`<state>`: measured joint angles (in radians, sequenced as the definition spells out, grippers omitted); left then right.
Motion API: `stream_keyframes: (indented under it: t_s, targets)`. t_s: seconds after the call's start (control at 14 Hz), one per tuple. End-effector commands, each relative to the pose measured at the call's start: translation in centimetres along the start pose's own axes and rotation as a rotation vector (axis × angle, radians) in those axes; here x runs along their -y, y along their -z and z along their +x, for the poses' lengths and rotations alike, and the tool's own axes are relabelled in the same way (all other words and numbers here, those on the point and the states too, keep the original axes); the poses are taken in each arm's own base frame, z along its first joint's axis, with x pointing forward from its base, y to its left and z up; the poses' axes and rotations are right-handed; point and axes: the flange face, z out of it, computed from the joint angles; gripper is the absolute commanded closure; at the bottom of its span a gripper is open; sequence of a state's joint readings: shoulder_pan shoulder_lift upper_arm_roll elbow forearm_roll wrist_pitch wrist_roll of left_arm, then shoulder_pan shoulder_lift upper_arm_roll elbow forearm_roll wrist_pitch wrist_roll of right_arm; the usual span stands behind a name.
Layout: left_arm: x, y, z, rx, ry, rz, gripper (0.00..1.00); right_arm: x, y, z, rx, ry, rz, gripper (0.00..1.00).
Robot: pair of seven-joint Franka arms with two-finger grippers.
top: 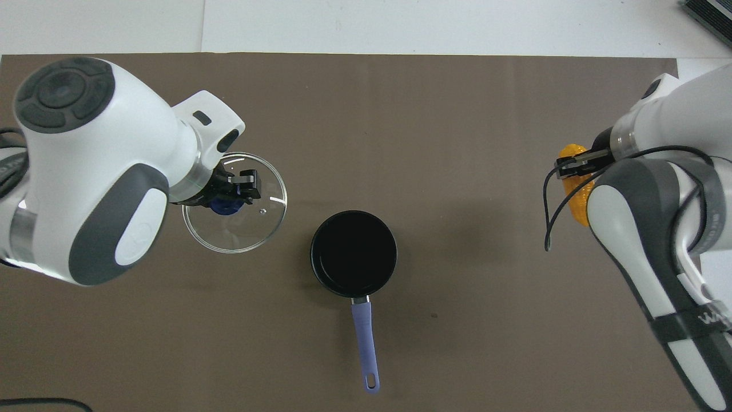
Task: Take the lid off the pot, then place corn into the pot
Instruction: 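Lift the glass lid off the pot with the left gripper and set it aside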
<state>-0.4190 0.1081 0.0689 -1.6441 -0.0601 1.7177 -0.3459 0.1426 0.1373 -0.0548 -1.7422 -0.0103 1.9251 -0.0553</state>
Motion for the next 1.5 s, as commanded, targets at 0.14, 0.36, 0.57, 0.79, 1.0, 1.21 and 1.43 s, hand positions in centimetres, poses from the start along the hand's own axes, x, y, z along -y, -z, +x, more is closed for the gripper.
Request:
stream_keyframes:
  t_s: [0.14, 0.36, 0.57, 0.79, 1.0, 1.21, 1.43]
  targets:
    - [7.8, 1.2, 1.0, 0.023, -0.032, -0.021, 1.0, 8.5, 1.5, -0.6, -0.014, -0.1, 0.0, 1.0]
    - [12.5, 0.6, 1.3, 0.026, -0.009, -0.026, 1.0, 14.8, 1.5, -1.4, -0.017, -0.153, 0.008, 1.0]
    - [17.7, -2.2, 1.4, 0.052, -0.021, -0.031, 1.0, 21.3, 1.2, -2.7, -0.018, -0.163, 0.012, 1.0]
    - [23.5, -5.0, 1.4, 0.025, 0.0, -0.038, 1.0, 25.2, 0.5, -3.4, -0.034, -0.176, 0.024, 1.0]
    - [27.5, -8.8, 1.4, -0.013, 0.01, -0.035, 1.0, 31.1, -0.7, -3.4, -0.029, -0.172, 0.03, 1.0]
    - [28.9, -12.0, 1.4, -0.046, 0.027, -0.027, 1.0, 33.3, -1.6, -2.9, -0.022, -0.172, 0.041, 1.0]
    - [29.1, -14.1, 0.8, -0.054, 0.034, -0.023, 1.0, 35.4, -4.2, -3.9, 0.012, -0.14, 0.021, 1.0]
